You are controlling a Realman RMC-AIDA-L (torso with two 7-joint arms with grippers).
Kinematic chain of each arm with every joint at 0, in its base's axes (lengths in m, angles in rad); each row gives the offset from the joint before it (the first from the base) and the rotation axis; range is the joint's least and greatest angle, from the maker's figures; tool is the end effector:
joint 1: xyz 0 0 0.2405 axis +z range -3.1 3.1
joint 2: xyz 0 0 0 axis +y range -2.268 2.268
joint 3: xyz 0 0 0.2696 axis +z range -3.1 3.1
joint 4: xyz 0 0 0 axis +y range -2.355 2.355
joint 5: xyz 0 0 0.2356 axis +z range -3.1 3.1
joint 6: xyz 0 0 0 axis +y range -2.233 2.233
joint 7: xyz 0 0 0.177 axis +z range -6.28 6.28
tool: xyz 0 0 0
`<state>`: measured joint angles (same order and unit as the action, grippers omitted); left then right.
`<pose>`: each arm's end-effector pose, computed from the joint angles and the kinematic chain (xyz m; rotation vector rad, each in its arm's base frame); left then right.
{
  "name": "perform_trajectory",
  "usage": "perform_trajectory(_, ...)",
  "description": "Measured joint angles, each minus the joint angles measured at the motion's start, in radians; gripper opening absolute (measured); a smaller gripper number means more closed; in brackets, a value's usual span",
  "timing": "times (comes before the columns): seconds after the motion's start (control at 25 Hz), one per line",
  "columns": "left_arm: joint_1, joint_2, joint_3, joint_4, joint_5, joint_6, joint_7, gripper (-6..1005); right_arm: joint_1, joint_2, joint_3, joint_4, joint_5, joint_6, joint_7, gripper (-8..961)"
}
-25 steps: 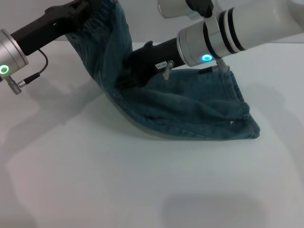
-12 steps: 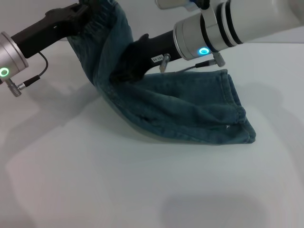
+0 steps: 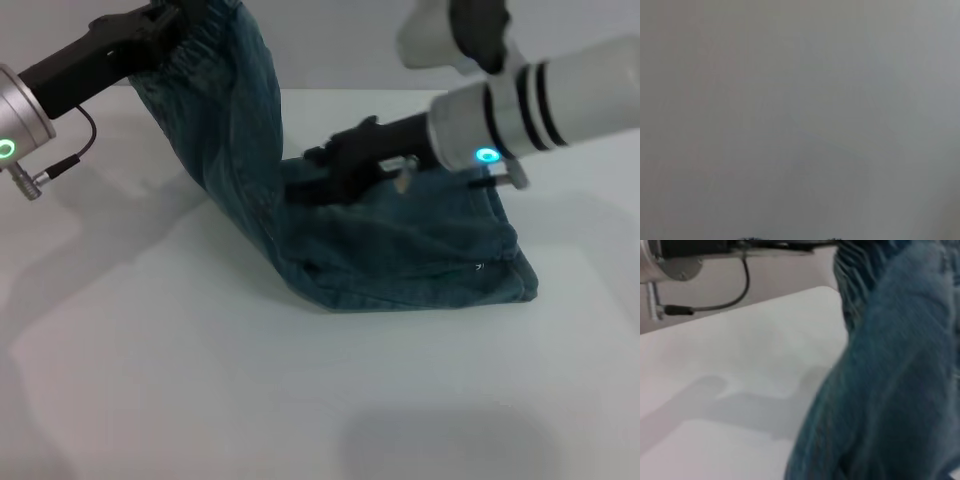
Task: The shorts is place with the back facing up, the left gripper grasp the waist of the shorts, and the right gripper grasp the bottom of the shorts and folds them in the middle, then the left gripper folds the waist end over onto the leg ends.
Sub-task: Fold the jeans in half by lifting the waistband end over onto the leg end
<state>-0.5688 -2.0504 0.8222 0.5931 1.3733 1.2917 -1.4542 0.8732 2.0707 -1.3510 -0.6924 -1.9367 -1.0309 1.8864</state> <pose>-0.2309 0.4447 0.0201 -2.2031 -0.7459 -1.1742 0.1335 0.4606 -0.1154 -2.8173 0.5154 0.2256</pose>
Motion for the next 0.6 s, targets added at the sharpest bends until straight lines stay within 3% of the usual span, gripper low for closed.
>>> perform_trajectory(0.4, 0.0, 0.001, 0.0, 0.002, 0.001, -0.003, 0.014, 70, -0.14, 0.0, 0.053, -0.067, 0.003, 0.016, -0.004, 558)
perform_trajectory(0.6, 0.003, 0.001, 0.0, 0.002, 0.001, 0.0, 0.015, 70, -0.157, 0.0, 0.064, -0.035, 0.001, 0.054, -0.007, 557)
